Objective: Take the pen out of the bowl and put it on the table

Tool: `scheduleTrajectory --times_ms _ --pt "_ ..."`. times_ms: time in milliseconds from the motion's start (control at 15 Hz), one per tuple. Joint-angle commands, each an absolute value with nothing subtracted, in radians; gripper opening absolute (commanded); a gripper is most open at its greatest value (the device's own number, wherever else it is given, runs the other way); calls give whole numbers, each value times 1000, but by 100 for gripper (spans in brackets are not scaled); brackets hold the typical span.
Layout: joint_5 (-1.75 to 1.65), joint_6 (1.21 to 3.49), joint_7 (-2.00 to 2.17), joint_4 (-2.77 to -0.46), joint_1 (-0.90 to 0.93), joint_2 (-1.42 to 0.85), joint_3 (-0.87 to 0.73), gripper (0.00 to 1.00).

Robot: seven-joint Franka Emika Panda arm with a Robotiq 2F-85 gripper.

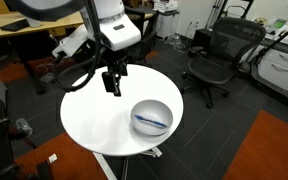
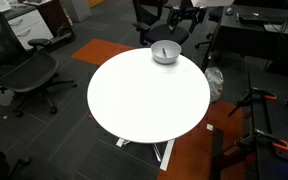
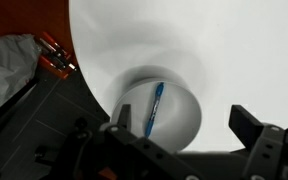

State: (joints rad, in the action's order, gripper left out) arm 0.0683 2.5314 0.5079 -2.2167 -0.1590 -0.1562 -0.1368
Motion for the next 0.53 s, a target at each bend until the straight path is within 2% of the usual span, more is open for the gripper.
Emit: scheduleTrajectory --times_ms 0,333,467 --pt "97 2443 549 -2109 -148 -253 -168 100" --pt "163 2373 547 -2015 -154 -347 -186 100" --pt "149 2420 518 -2057 -146 -328 -194 100"
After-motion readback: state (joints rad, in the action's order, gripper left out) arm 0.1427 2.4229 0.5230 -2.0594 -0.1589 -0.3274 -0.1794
